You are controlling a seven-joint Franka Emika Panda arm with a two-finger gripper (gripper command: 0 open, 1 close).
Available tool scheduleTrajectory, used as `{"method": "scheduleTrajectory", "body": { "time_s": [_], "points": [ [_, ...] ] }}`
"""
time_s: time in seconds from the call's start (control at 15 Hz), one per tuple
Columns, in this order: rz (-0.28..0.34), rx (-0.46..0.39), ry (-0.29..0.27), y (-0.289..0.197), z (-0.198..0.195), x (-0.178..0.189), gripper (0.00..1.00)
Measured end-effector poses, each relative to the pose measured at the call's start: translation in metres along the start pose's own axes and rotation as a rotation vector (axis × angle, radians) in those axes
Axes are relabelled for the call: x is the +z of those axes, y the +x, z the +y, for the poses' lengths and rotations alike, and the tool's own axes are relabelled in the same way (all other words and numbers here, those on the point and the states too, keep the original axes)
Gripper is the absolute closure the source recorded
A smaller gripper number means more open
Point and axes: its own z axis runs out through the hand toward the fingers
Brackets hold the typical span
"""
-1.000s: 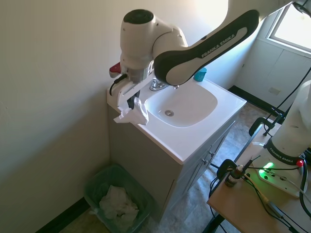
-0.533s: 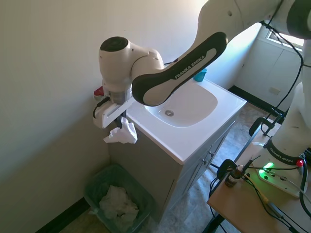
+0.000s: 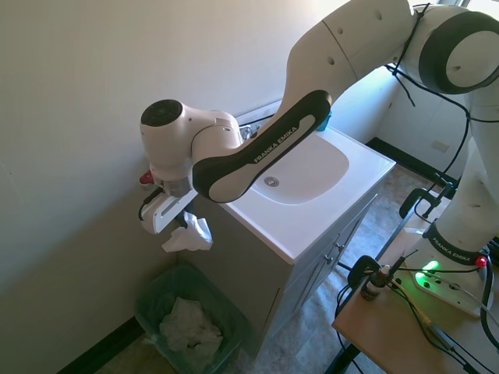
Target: Throw the tissue in the trash bin
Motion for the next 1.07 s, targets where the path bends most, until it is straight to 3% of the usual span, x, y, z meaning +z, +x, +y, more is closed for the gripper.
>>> {"method": "scheduleTrajectory", "body": {
  "time_s": [0.53,0.8,1.07],
  "points": [
    [0.015,0.024,0.02,0.013,-0.006,-0.017,0.0],
    [0.077,0.062,0.073,0.04,0.005,-0.085,0.0],
    [0.141,0.18,0.08,0.092,0.05,-0.145,0.0]
  ]
}}
